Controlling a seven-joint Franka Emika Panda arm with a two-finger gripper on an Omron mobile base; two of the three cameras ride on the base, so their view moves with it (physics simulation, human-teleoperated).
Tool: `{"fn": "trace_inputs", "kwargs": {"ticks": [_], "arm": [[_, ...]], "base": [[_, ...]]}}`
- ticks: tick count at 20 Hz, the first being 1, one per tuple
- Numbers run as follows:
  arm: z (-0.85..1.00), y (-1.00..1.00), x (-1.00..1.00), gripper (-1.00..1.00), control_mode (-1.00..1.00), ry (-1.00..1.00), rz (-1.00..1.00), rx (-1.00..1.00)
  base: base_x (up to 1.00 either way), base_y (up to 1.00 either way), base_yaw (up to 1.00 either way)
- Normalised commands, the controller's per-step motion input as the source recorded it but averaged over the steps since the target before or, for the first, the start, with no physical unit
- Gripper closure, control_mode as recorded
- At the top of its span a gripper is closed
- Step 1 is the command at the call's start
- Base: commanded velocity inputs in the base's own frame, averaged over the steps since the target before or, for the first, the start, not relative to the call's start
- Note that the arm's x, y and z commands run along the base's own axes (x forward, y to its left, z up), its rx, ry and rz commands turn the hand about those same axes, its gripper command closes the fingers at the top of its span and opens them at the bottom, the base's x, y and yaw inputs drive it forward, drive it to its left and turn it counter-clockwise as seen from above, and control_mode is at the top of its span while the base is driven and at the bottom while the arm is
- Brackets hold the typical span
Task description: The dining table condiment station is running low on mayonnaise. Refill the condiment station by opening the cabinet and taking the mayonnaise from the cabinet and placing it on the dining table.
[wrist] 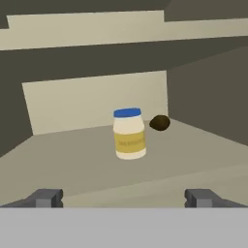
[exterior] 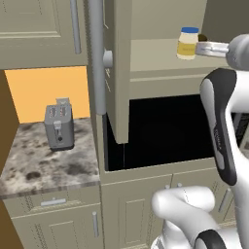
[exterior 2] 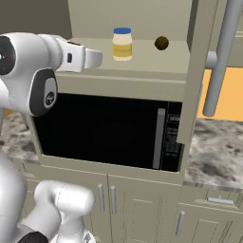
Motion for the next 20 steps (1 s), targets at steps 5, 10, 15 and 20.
{"fn": "trace_inputs", "kwargs": {"ticks": [5,10,15,20], "arm": [[0.27,0.00,0.29,-1.00,-1.00,-0.02,0.00,0.00],[0.02,-0.02,0.33,-1.00,-1.00,-0.17,0.06,0.00],[0.00,-0.32,0.35,-1.00,-1.00,-0.12,0.07,0.00],[0.00,-0.34,0.24,-1.00,-1.00,-0.01,0.04,-0.01]], "base": [[0.00,0.00,0.00],[0.00,0.00,0.00],[0.00,0.00,0.00],[0.00,0.00,0.00]]}}
